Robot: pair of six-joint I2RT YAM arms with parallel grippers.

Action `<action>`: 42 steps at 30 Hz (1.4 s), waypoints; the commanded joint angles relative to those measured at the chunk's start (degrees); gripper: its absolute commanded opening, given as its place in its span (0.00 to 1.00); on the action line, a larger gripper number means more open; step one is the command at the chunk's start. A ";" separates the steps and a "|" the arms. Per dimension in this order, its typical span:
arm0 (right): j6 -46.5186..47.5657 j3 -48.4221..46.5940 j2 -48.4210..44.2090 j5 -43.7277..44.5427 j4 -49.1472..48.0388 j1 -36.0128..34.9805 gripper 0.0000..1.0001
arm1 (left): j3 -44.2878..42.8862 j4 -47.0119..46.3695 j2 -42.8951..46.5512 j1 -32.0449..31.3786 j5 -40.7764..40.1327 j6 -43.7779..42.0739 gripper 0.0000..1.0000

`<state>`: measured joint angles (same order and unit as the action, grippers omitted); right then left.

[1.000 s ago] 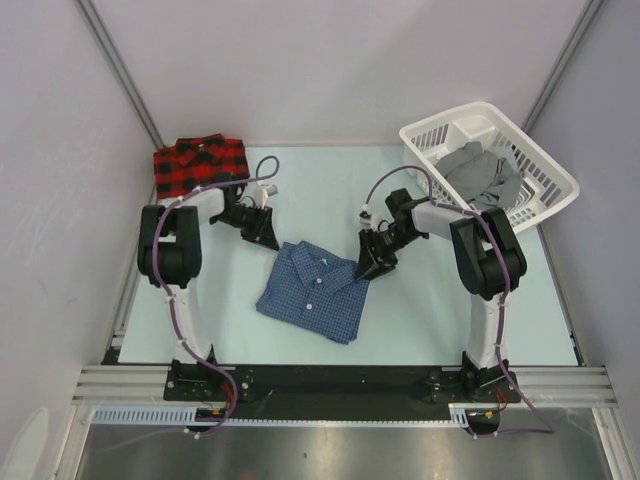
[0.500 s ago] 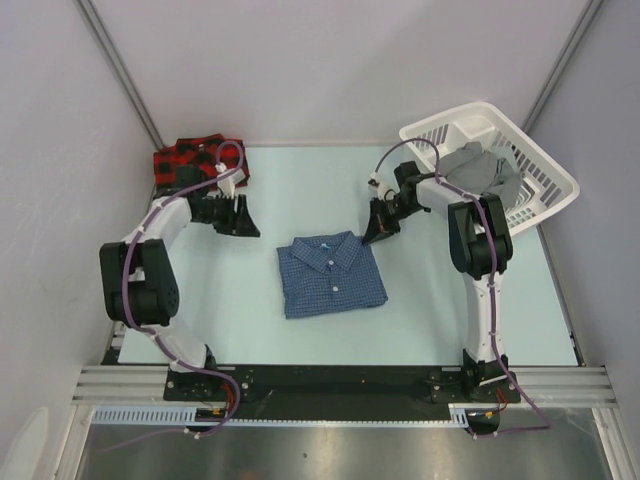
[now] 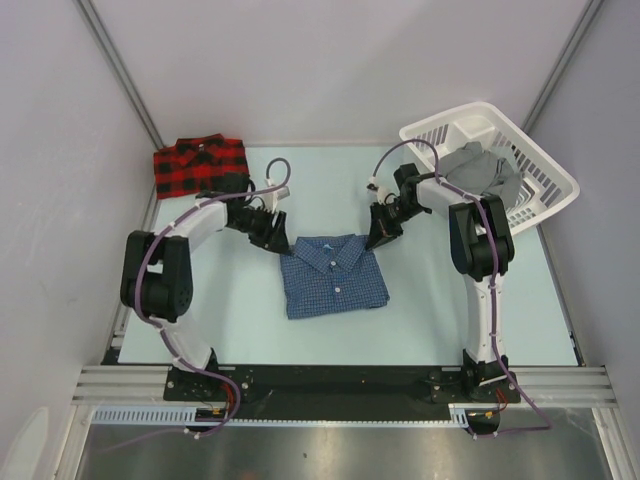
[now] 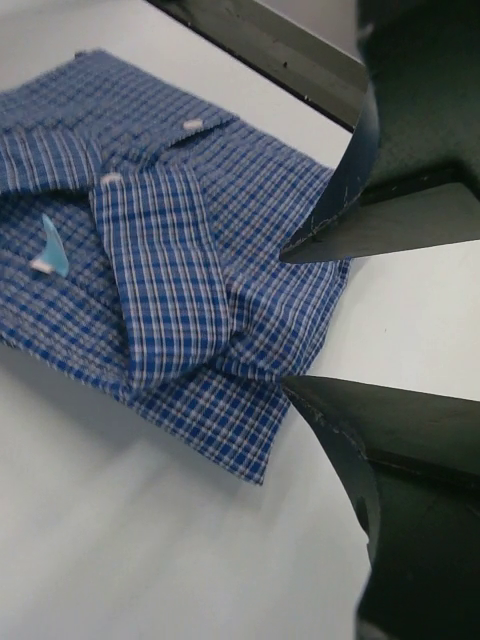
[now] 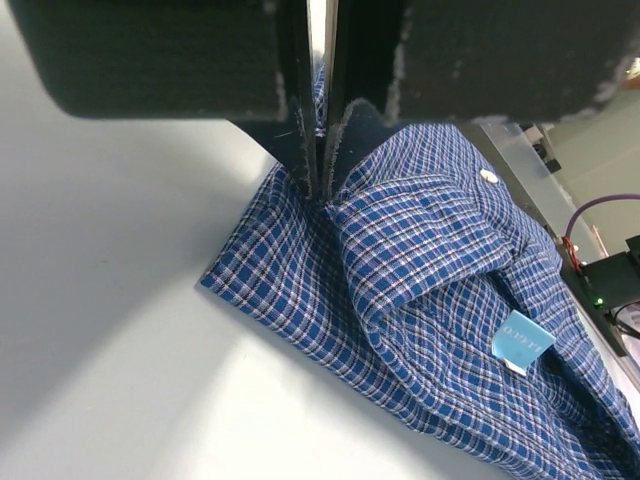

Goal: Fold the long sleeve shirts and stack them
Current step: Fold the shirt

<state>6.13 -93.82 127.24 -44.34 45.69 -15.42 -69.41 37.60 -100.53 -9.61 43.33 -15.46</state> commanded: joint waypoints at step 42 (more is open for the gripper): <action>31.93 24.13 -33.12 12.61 -27.57 -40.11 0.46 | 19.47 -13.78 25.55 14.88 -2.29 28.90 0.99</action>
<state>32.80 -68.71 91.70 -31.59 28.75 -50.61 -58.43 22.74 -76.88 4.58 31.88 2.90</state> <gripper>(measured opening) 0.499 0.994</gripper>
